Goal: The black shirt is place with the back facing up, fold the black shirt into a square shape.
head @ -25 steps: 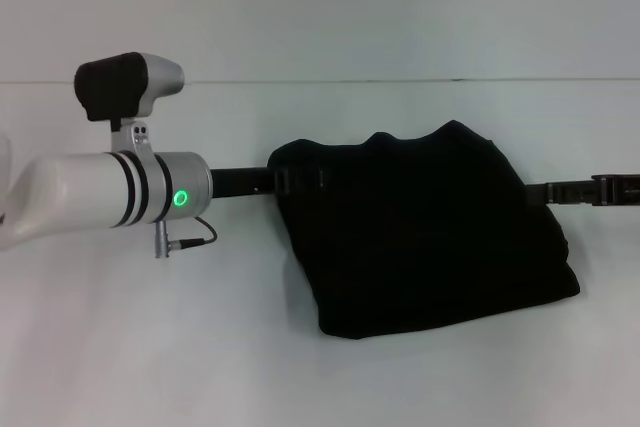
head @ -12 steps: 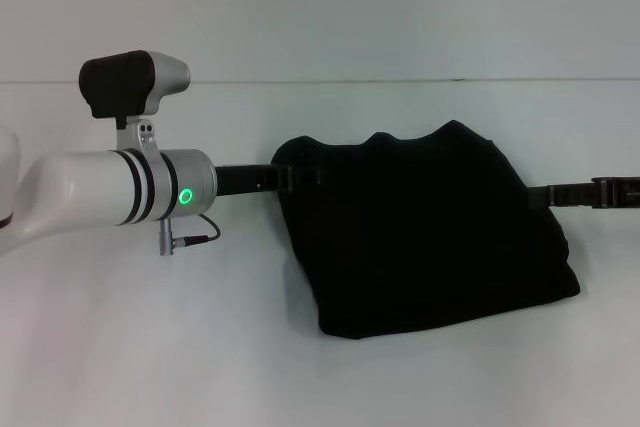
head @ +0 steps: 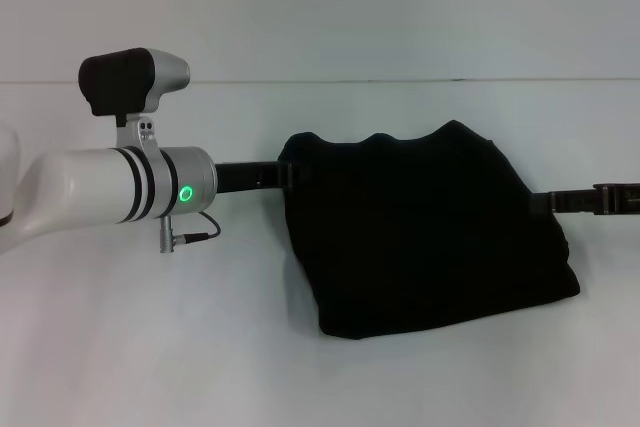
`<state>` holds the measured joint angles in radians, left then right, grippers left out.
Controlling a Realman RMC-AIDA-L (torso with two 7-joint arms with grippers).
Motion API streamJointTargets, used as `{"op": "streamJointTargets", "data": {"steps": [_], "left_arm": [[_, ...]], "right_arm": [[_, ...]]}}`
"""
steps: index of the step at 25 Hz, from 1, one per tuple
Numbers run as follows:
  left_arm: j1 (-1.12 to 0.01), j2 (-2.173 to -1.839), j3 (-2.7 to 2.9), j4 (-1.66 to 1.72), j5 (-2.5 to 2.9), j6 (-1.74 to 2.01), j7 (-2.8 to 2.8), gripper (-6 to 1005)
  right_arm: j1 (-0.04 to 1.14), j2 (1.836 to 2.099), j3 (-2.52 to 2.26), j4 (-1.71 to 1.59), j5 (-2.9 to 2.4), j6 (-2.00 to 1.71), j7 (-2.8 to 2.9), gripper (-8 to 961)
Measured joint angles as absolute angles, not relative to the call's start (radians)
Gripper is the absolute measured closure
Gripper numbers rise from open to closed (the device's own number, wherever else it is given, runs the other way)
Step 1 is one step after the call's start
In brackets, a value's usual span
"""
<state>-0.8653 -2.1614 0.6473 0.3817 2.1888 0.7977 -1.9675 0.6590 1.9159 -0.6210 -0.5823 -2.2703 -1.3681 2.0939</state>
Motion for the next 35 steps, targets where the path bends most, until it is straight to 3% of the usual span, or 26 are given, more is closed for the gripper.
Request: {"op": "streamJointTargets", "data": {"steps": [12,22,28,35], "left_arm": [[-0.883,-2.154,0.651,0.382,2.189,0.800,-1.980,997],[-0.891,-2.151,0.652,0.382,2.189,0.798,-1.984,995],[-0.892,-2.149,0.648,0.382,2.189,0.798,-1.986,993],[-0.892,-2.149,0.647,0.382,2.189,0.798,-1.986,992]], "right_arm": [[0.658,1.909,-0.660,-0.539,-2.275,-1.380,2.089,252],[0.648,1.903,-0.669,-0.534,-2.279,-1.392,2.093,250],[0.643,1.881,-0.670,-0.530,-2.289,-1.442,2.106,251],[0.652,1.887,-0.674,-0.529,-2.331,-1.450,2.119,252]]}}
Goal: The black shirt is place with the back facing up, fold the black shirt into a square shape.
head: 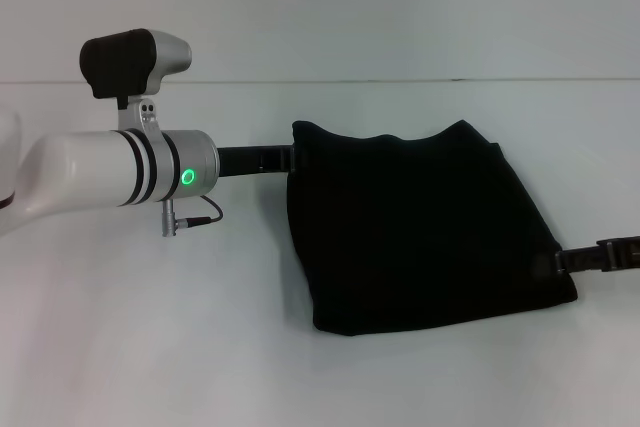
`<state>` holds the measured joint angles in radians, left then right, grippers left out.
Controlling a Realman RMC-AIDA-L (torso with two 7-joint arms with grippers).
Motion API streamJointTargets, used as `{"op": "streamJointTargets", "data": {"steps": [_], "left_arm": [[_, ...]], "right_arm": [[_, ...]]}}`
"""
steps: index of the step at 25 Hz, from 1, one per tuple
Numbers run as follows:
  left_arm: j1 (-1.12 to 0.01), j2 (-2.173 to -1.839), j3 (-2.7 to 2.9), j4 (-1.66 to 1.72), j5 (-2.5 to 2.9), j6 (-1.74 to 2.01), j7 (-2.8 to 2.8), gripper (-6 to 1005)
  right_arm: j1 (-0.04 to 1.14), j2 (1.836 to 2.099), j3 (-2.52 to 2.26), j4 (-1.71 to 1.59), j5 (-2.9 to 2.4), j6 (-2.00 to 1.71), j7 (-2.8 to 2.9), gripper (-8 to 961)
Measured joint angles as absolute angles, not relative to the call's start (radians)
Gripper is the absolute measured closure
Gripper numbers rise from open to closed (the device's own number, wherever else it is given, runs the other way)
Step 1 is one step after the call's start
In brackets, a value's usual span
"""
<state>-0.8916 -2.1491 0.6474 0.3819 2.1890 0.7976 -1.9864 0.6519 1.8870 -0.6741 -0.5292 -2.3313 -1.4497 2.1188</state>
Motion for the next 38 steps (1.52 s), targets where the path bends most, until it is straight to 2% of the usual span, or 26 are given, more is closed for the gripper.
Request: {"op": "streamJointTargets", "data": {"steps": [8,13,24,27,32,38], "left_arm": [[-0.891,-2.149,0.646,0.382,2.189,0.798,-1.987,990],[-0.891,-2.149,0.645,0.382,2.189,0.798,-1.987,988],[-0.895,-2.141,0.649,0.382,2.189,0.798,-1.993,986],[-0.898,-2.137,0.652,0.382,2.189,0.799,-1.999,985],[-0.904,-2.129,0.653,0.381,2.189,0.805,-2.001,984],[-0.907,-2.129,0.654,0.381,2.190,0.810,-2.002,983]], "right_arm": [[0.668,1.902,-0.667,-0.530,-2.343,-1.426,2.121,290],[0.662,1.903,-0.666,-0.531,-2.342,-1.417,2.115,489],[0.638,1.900,-0.661,-0.539,-2.341,-1.418,2.112,741],[0.634,1.897,-0.661,-0.540,-2.341,-1.420,2.111,939],[0.632,1.893,-0.661,-0.537,-2.341,-1.429,2.110,942],[0.636,1.899,-0.656,-0.542,-2.341,-1.432,2.110,885]]}}
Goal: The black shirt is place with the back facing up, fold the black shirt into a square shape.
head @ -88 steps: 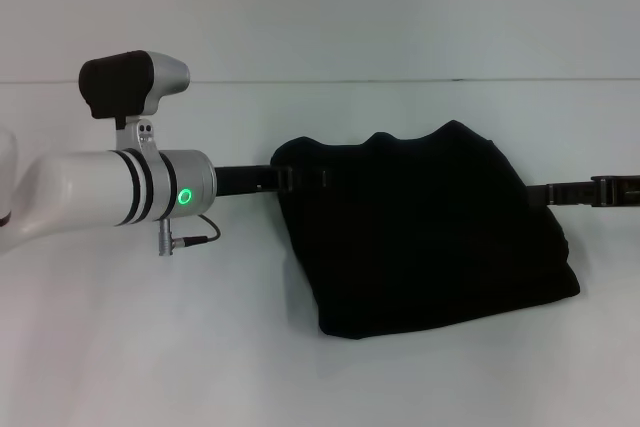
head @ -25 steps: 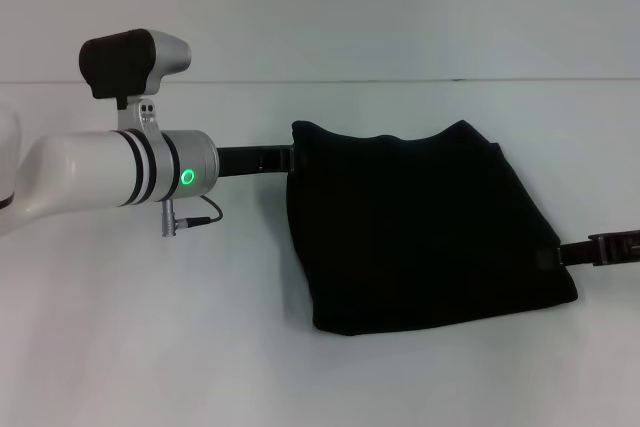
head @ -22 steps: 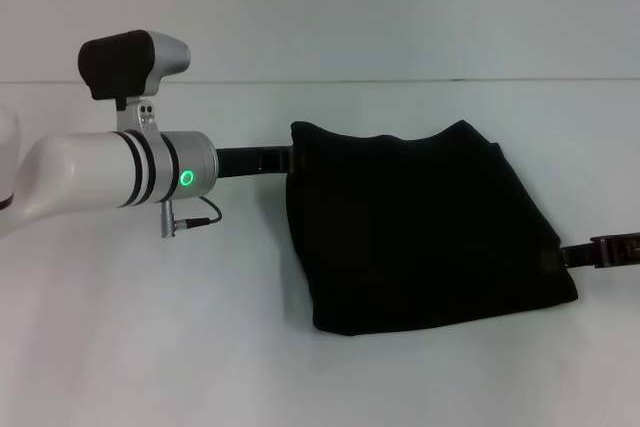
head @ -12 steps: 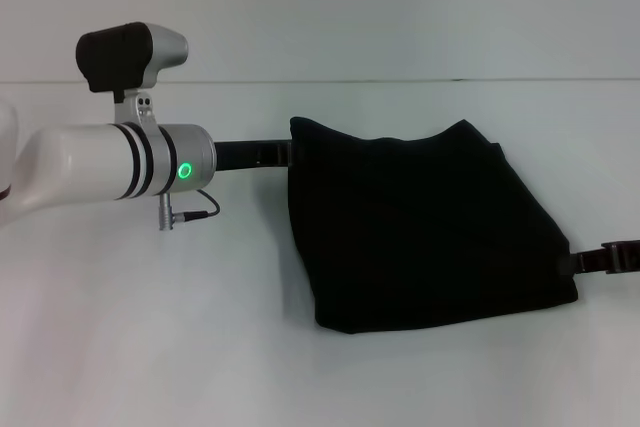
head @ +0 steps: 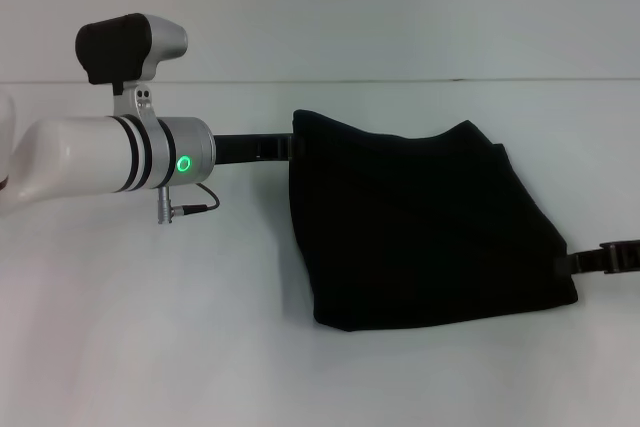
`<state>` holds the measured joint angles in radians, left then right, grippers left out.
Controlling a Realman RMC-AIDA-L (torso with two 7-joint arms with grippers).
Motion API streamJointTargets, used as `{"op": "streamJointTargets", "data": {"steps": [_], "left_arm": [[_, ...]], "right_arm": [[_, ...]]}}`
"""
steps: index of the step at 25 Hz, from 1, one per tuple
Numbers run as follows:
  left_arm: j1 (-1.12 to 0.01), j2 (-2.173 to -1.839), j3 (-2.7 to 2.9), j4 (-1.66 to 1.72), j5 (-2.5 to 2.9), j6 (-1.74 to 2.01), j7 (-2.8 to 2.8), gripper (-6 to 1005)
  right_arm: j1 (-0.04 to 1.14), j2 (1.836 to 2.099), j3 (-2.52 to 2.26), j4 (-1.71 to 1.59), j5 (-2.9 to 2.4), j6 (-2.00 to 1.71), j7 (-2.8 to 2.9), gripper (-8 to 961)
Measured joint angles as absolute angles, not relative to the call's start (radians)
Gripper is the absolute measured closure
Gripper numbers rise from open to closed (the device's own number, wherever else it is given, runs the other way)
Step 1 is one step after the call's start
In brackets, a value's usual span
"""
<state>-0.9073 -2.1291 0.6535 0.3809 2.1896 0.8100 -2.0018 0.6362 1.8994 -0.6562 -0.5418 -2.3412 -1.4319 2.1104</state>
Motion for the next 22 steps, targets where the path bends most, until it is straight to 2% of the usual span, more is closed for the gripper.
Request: {"op": "streamJointTargets", "data": {"steps": [5,11,21,22], "left_arm": [[-0.909,-2.129,0.653,0.376,2.198,0.814,-2.002,981],[-0.912,-2.128,0.655,0.380,2.200,0.814,-2.002,980],[-0.961,-2.110,0.655,0.381,2.196,0.806,-2.002,980],[-0.966,-2.108,0.655,0.382,2.196,0.805,-2.002,981]], "right_arm": [[0.625,1.899,-0.581,-0.581,-2.336,-1.432,2.098,838],[0.608,1.892,-0.499,-0.619,-2.301,-1.437,2.065,590],[0.616,1.901,-0.495,-0.620,-2.270,-1.446,2.036,336],[0.616,1.901,-0.495,-0.620,-2.270,-1.446,2.036,281]]}}
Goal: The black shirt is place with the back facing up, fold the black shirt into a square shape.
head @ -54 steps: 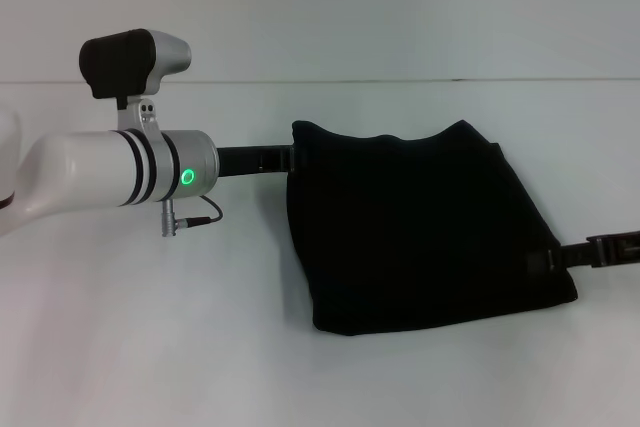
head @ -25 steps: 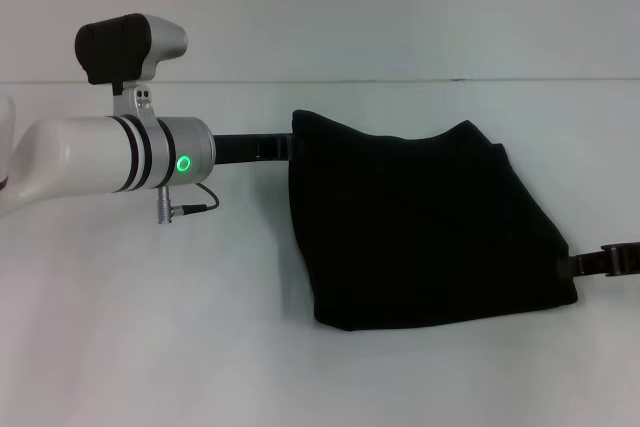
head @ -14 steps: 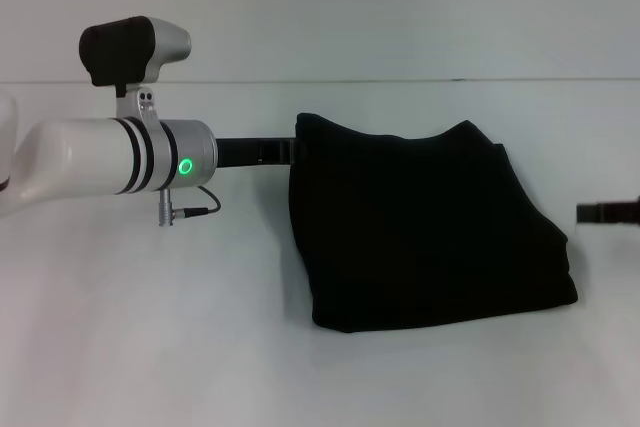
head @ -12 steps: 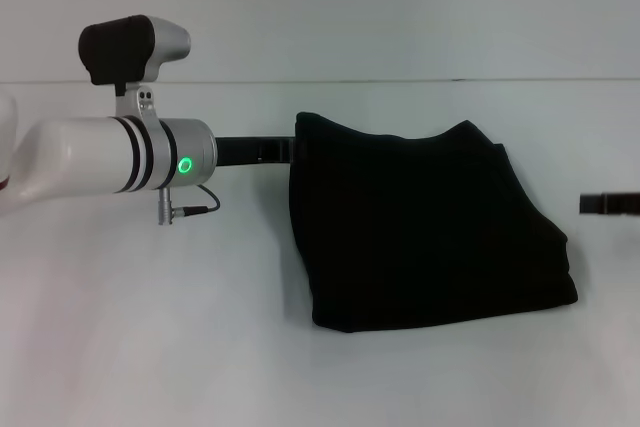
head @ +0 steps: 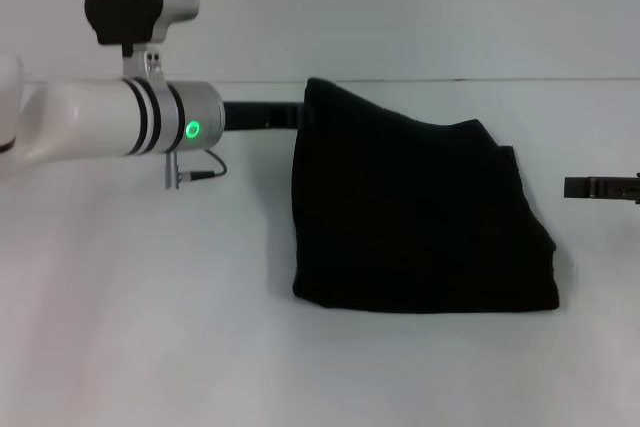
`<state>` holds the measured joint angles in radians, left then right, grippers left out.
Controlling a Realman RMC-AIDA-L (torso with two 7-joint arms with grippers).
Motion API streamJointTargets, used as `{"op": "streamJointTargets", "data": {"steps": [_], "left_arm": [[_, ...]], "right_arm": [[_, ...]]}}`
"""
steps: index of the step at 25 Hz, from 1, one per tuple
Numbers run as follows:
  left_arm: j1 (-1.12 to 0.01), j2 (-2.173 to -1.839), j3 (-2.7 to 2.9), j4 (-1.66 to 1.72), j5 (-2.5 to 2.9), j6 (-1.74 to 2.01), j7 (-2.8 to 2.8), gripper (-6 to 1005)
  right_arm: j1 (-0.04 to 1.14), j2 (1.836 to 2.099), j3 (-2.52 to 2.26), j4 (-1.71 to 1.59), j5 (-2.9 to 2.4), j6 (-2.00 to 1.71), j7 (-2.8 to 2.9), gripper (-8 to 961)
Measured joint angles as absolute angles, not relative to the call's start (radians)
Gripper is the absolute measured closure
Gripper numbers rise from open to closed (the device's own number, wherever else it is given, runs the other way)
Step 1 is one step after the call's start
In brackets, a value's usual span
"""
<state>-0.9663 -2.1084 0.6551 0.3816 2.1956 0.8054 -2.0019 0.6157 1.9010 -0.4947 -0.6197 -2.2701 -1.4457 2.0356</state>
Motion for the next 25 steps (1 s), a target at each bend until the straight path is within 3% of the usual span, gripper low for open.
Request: {"op": "streamJointTargets", "data": {"steps": [2,10,19,21,25], "left_arm": [[-0.973,-2.105,0.655,0.382,2.195,0.804,-2.005,983],[-0.951,-2.111,0.649,0.403,2.191,0.769,-2.011,979],[-0.857,-2.105,0.645,0.563,2.178,0.836,-2.007,800],[-0.815,-2.115,0.647,0.653,2.157,0.968,-1.982,760],[-0.730,-2.151,0.652,0.791,2.107,1.255,-1.853,575]], "right_arm": [[0.616,1.901,-0.495,-0.620,-2.267,-1.447,2.036,170],[0.622,1.903,-0.500,-0.620,-2.264,-1.448,2.019,177],[0.625,1.927,-0.494,-0.620,-2.172,-1.447,1.848,177],[0.621,1.933,-0.494,-0.620,-2.135,-1.448,1.775,177],[0.624,1.948,-0.498,-0.621,-2.120,-1.448,1.654,176]]}}
